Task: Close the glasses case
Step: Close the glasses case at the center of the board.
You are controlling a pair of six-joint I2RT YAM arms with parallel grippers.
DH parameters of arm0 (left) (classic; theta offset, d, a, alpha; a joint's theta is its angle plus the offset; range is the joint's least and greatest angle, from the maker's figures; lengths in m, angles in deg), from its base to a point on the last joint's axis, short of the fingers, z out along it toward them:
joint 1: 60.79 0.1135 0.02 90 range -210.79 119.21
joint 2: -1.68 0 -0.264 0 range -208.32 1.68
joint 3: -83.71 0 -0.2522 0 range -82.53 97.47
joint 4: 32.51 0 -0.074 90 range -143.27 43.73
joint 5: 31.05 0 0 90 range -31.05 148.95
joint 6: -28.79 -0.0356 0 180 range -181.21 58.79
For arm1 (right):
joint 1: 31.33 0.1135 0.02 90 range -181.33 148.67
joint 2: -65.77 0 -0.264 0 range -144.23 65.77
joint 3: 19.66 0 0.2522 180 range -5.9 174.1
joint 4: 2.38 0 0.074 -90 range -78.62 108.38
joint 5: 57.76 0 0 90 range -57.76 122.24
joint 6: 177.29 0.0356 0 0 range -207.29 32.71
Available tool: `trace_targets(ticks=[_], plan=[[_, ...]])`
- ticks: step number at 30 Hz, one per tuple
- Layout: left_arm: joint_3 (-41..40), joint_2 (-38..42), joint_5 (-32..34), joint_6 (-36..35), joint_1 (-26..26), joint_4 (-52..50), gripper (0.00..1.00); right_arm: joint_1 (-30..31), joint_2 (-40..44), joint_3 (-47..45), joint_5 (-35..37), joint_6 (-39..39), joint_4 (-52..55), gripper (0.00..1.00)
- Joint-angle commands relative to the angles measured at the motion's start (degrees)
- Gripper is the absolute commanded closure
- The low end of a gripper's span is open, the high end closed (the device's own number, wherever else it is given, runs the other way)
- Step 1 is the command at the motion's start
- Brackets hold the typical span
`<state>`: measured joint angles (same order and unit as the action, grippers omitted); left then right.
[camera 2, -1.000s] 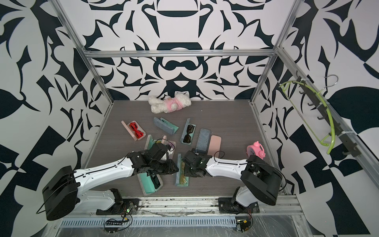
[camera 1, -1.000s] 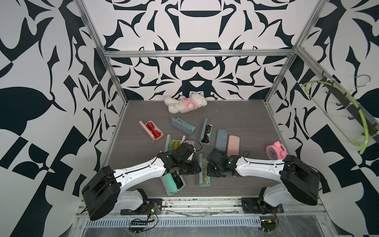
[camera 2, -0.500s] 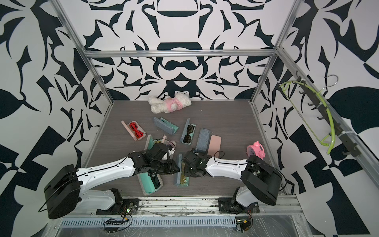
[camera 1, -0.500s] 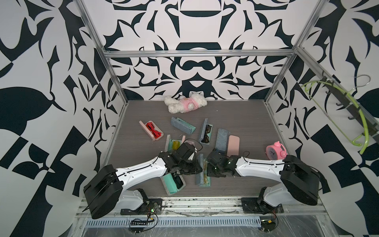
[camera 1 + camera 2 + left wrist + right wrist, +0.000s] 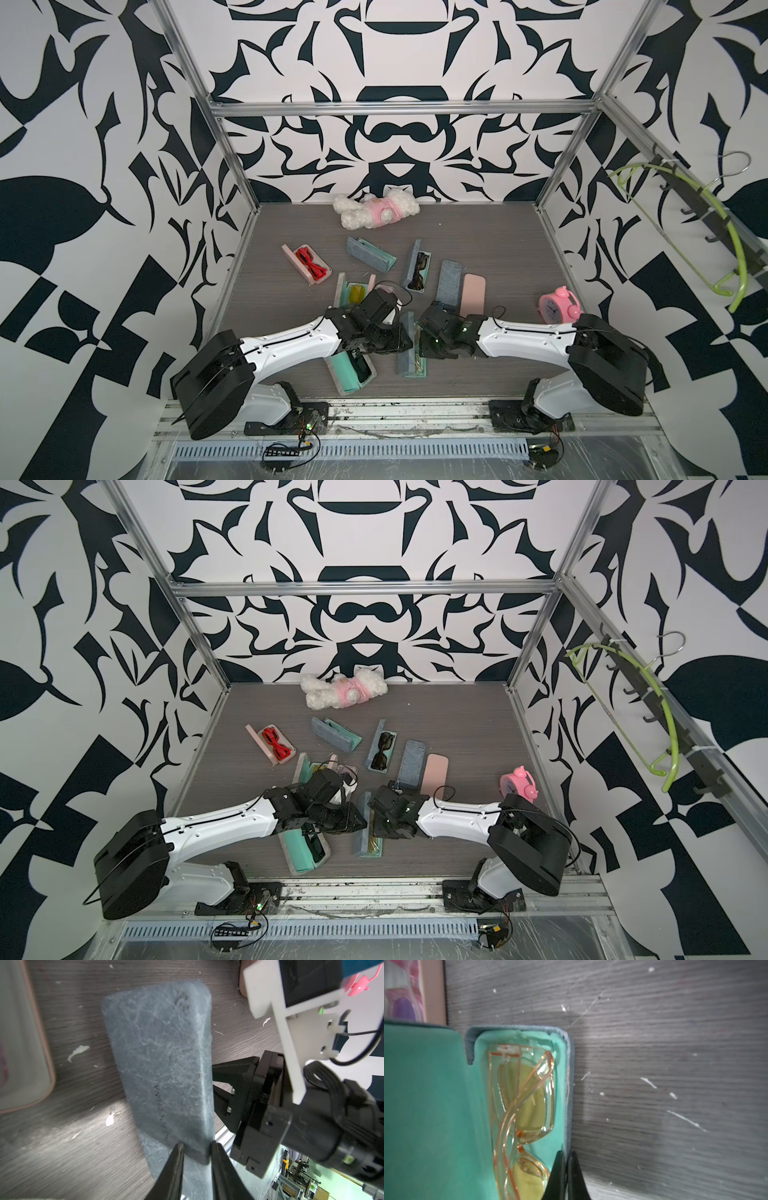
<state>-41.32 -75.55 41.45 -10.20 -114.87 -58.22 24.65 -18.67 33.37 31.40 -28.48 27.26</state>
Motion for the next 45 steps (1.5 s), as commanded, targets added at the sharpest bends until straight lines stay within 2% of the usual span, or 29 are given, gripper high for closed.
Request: trace_targets(ticks=[1,45], plan=[[-1.7,-1.8,2.1,-0.6,0.0,-2.9,0.73,0.5,0.2,1.1,-0.1,-0.6,0.4,0.95],[-1.5,-8.2,0.8,0.5,-1.0,2.1,0.73,0.5,2.2,-0.2,-0.1,-0.2,0.7,0.95]])
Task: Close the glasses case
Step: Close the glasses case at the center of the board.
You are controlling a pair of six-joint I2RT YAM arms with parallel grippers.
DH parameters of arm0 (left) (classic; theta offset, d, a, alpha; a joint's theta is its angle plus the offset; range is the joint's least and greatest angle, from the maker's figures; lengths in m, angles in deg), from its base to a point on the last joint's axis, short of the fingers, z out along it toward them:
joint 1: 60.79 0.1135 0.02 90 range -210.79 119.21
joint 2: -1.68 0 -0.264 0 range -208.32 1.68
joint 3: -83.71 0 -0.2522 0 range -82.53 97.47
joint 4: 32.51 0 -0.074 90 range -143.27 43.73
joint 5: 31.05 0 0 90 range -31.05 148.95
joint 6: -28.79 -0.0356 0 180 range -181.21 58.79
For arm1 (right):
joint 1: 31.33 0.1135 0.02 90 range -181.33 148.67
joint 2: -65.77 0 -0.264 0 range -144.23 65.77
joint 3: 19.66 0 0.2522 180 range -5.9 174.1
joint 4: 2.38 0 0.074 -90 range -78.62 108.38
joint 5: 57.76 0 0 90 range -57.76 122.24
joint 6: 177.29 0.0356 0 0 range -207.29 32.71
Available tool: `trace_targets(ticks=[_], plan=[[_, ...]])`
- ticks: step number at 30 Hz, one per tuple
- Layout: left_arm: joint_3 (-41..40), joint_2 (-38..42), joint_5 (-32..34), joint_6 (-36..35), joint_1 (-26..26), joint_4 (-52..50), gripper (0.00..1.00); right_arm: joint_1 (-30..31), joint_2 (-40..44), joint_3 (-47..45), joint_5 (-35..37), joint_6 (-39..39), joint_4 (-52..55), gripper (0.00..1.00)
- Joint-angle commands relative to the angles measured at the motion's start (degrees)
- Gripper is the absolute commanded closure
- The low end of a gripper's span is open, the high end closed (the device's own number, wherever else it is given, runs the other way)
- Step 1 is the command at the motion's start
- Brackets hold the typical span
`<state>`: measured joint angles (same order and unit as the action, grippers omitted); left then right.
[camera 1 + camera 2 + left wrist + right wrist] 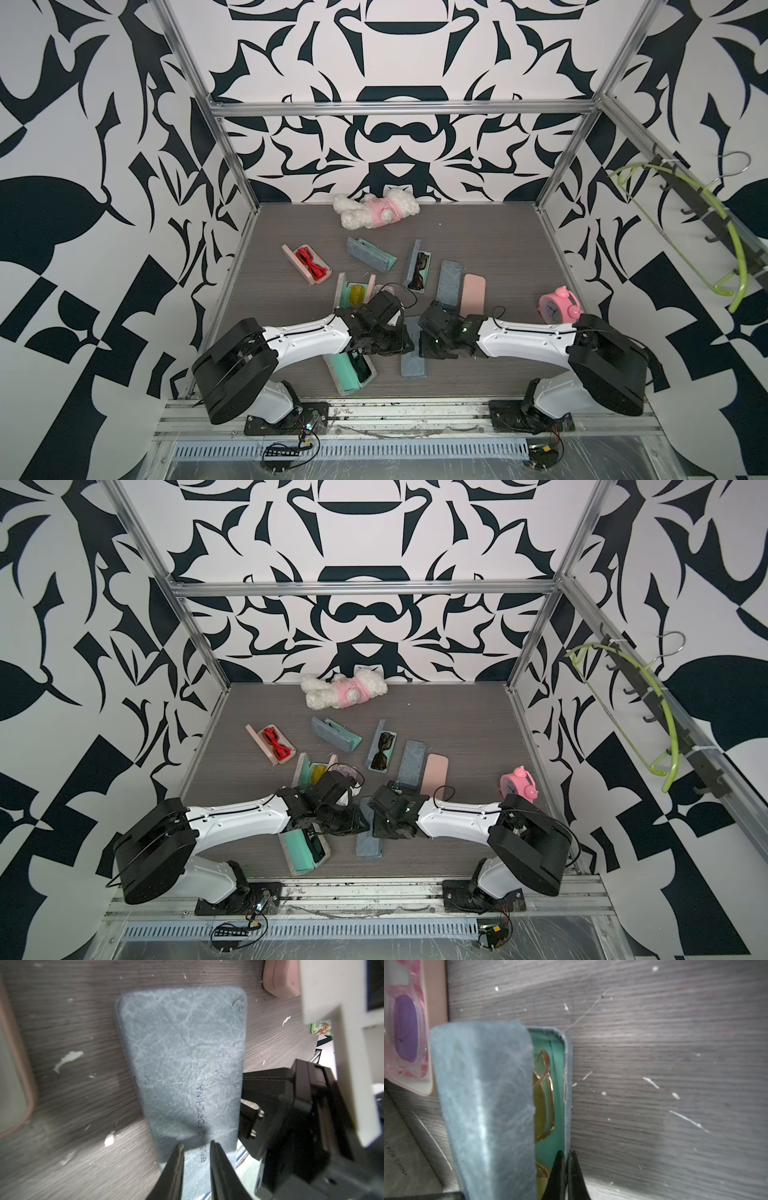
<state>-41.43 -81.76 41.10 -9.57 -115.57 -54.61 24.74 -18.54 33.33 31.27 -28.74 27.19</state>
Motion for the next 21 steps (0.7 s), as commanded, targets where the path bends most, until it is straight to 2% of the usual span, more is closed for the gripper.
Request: trace_targets(ticks=[1,6,8,12,14,18,21], plan=[[-1.2,-2.1,1.1,-0.1,-0.3,-1.4,0.73,0.4,2.2,-0.2,0.2,0.0,1.1,0.95],[-0.6,-1.9,1.1,-0.1,-0.3,-1.3,0.7,0.3,2.9,0.0,0.8,-0.3,2.3,0.94],[-0.5,-1.0,1.8,0.0,-0.3,-1.7,0.61,0.3,3.2,0.1,1.0,-0.4,2.6,0.93],[0.0,0.6,1.6,0.5,0.6,-1.9,0.36,0.1,3.1,-0.3,1.0,-0.5,2.3,0.93],[0.2,0.7,1.1,0.6,1.2,-1.9,0.27,0.2,3.0,-0.3,1.0,-0.6,2.0,0.92],[1.0,-0.9,0.7,0.1,2.3,-2.5,0.17,0.2,3.1,-0.4,1.0,-0.8,1.7,0.91],[1.7,-2.8,0.5,0.0,2.8,-2.5,0.16,0.2,3.2,-0.5,1.0,-1.0,1.7,0.91]])
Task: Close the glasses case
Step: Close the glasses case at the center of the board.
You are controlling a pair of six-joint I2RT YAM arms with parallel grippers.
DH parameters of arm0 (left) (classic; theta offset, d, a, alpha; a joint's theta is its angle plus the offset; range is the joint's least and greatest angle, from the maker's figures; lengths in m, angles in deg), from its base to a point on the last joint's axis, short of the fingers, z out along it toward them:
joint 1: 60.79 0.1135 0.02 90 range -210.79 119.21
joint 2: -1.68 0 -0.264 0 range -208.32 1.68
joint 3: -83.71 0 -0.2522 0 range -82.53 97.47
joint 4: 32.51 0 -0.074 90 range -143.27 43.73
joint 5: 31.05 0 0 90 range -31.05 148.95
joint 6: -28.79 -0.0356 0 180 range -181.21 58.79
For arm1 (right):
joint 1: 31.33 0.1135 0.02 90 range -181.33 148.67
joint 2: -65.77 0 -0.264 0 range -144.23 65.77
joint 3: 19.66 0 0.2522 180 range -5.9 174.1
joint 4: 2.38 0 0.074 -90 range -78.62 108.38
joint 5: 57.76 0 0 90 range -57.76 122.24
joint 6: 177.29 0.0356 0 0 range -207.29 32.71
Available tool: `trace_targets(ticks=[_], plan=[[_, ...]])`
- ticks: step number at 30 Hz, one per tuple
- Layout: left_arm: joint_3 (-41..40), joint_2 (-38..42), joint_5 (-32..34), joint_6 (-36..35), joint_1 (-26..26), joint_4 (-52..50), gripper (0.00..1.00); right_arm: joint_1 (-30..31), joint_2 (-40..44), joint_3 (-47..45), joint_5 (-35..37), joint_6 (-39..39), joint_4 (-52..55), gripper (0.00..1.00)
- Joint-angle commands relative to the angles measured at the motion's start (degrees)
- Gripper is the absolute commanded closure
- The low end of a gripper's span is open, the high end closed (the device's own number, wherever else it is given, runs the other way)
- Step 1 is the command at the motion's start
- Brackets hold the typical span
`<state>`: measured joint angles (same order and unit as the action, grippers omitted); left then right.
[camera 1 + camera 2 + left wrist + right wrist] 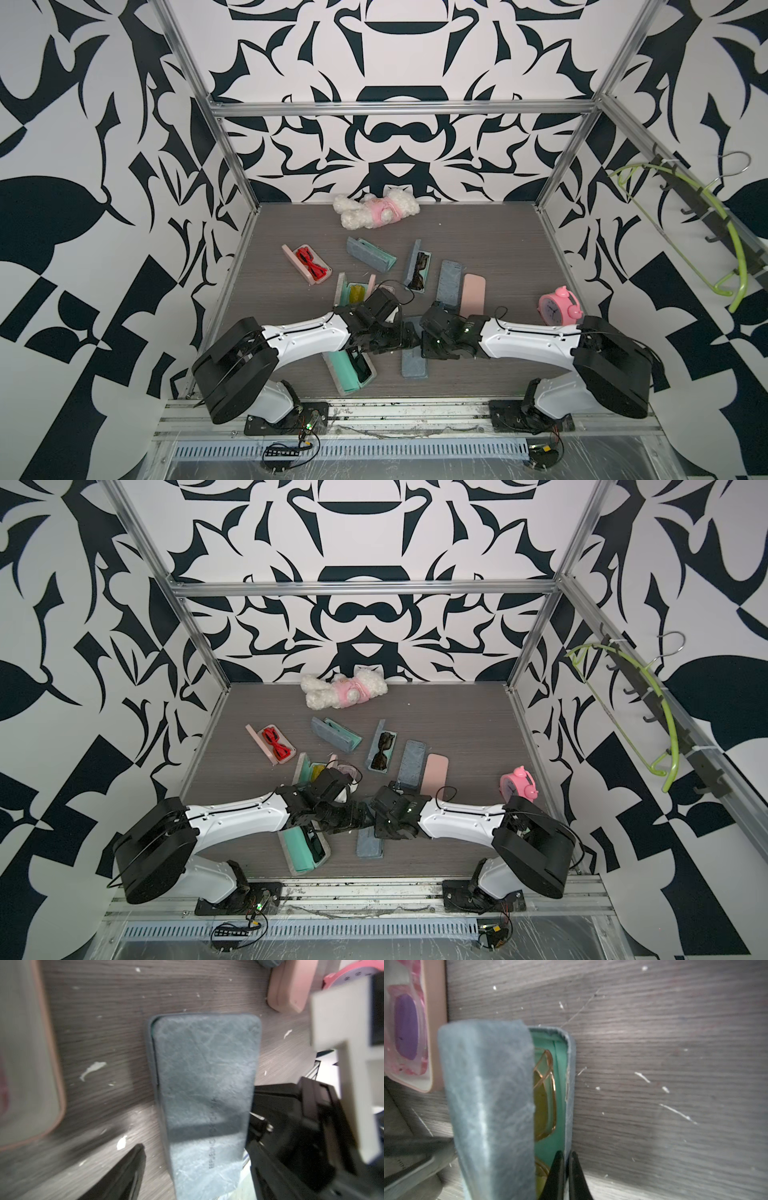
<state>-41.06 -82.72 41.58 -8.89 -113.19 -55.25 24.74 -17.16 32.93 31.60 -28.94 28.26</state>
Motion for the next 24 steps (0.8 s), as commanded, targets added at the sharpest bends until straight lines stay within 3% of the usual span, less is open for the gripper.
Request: trace_targets(ticks=[1,8,24], plan=[[1.7,-2.3,0.3,-0.7,0.5,-1.8,0.14,0.2,1.8,-0.1,0.6,-0.8,0.6,0.91],[4.3,-5.1,0.2,-1.1,0.5,-1.5,0.07,0.1,2.6,-0.4,0.7,-1.0,0.6,0.91],[5.6,-9.8,-0.6,-1.7,0.5,-1.2,0.1,0.1,3.6,-0.5,0.7,-1.1,0.4,0.91]])
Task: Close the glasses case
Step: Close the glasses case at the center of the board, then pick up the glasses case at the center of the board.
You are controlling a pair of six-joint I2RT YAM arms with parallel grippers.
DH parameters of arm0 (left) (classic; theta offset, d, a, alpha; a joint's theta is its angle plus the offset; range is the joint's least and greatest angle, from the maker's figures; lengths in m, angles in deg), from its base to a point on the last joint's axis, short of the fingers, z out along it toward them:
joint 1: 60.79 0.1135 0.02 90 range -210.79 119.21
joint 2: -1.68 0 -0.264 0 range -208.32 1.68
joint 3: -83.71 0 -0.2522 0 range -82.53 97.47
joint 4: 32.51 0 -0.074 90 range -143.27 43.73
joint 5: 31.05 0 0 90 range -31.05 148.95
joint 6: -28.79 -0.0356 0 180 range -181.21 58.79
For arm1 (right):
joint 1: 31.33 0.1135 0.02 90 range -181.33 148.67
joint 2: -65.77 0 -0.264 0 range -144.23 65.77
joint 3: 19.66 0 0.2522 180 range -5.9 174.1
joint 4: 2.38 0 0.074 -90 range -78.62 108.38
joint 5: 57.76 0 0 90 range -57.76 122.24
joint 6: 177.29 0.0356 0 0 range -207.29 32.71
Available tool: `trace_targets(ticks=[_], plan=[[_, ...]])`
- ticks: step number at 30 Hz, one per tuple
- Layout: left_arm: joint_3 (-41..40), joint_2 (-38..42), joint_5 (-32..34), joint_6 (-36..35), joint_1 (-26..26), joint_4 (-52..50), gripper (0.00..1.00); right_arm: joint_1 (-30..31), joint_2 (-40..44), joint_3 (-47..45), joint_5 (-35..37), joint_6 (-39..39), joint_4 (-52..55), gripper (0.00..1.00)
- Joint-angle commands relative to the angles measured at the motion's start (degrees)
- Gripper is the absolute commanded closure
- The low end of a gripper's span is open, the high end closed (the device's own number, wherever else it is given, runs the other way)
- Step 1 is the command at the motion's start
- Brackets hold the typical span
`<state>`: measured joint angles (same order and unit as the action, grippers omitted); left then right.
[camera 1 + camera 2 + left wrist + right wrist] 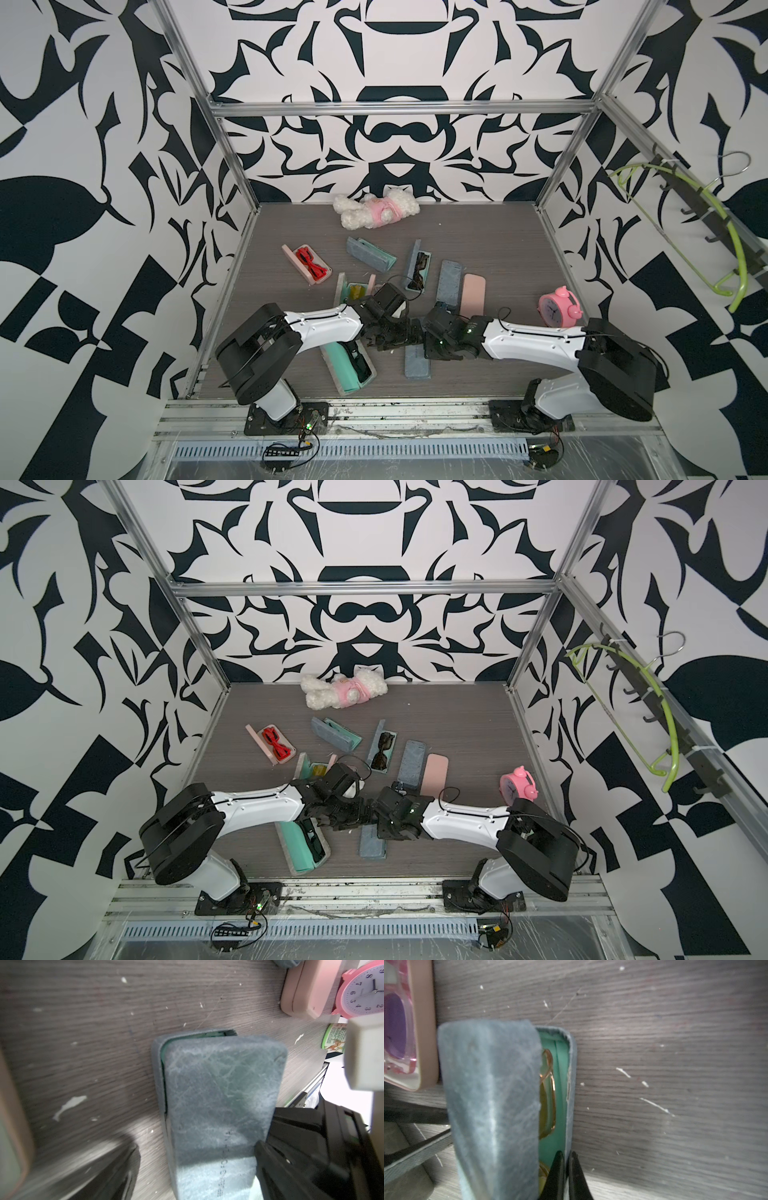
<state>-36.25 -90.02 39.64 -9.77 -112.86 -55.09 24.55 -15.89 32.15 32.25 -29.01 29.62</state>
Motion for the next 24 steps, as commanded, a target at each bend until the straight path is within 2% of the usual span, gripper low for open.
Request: trace_targets(ticks=[1,10,19,24], plan=[[1.0,-2.7,1.4,-0.9,0.1,-1.5,0.1,0.3,2.4,0.3,0.0,-1.1,-1.0,0.91],[1.4,-4.0,1.2,-1.2,0.1,-1.2,0.1,0.3,3.3,0.1,0.0,-1.3,-0.9,0.9],[1.1,2.0,3.8,1.2,0.3,-1.3,0.04,0.3,3.8,0.0,-0.1,-1.5,-0.9,0.9],[1.8,2.5,4.9,2.0,0.8,-1.5,0.03,0.3,3.9,-0.2,-0.2,-1.5,-1.3,0.89]])
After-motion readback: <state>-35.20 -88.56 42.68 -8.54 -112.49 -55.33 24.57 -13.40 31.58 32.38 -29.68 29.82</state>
